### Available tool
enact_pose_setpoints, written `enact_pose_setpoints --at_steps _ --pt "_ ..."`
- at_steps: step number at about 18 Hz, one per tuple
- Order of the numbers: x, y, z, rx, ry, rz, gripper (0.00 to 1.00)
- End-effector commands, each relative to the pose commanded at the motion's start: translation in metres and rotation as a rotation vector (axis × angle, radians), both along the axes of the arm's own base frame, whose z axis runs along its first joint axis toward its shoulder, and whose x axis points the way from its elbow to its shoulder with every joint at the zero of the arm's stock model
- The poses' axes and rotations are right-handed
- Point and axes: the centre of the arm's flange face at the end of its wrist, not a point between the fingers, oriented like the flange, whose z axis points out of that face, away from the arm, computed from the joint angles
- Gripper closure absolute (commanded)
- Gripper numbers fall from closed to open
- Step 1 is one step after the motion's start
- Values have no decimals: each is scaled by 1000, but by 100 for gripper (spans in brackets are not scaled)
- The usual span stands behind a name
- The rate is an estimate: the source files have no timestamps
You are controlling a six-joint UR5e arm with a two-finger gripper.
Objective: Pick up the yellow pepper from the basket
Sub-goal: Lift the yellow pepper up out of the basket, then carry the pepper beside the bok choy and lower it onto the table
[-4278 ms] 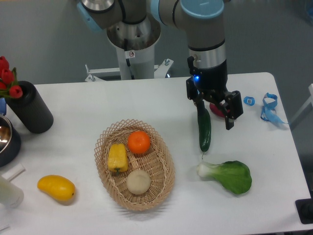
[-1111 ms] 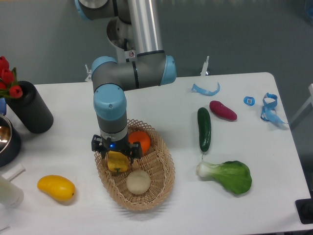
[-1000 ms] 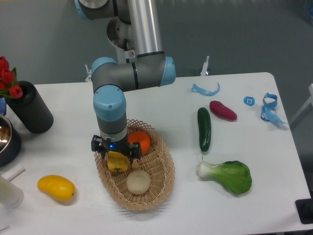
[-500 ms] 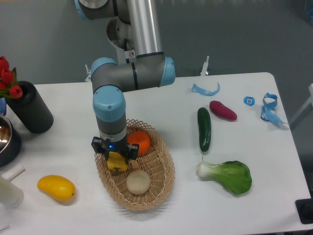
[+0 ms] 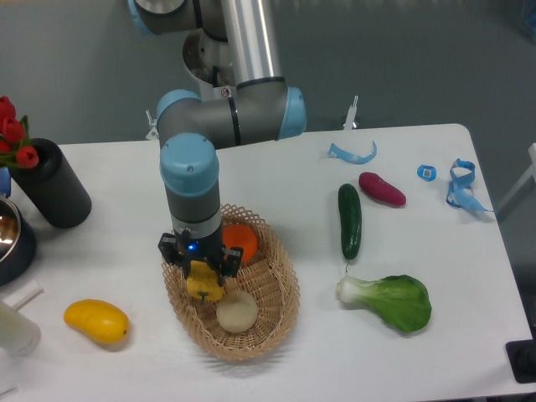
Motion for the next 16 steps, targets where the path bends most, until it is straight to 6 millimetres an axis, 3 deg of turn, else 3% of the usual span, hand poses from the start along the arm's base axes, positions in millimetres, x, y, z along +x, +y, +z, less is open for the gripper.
enact_pose_setpoints --at_steps 6,9,16 --pt "-36 -2 56 84 75 30 79" --pt "-52 -13 81 121 101 60 79" --pt "-66 -15 99 155 115 64 79"
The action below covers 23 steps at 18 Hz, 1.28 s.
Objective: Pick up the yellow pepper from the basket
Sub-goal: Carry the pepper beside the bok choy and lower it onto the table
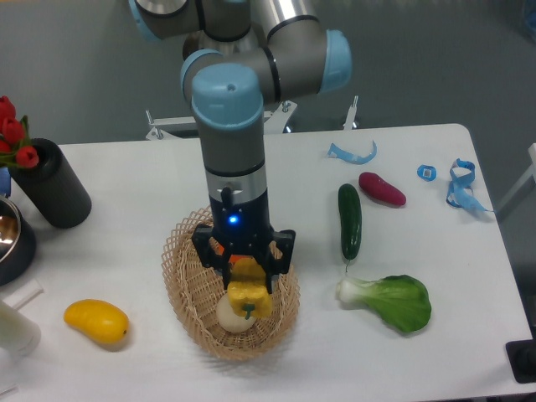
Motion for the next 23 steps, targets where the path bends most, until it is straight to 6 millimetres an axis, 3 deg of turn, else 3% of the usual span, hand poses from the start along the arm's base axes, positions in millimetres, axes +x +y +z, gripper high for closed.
enact_pose_setpoints --at_steps 6,11,16,23 --pt "-18 -4 20 39 15 18 79" --pt "-75 -28 36 103 19 6 79" --pt "-125 -55 21 61 73 -101 79" --pt "-138 -50 -1 37 72 -169 79"
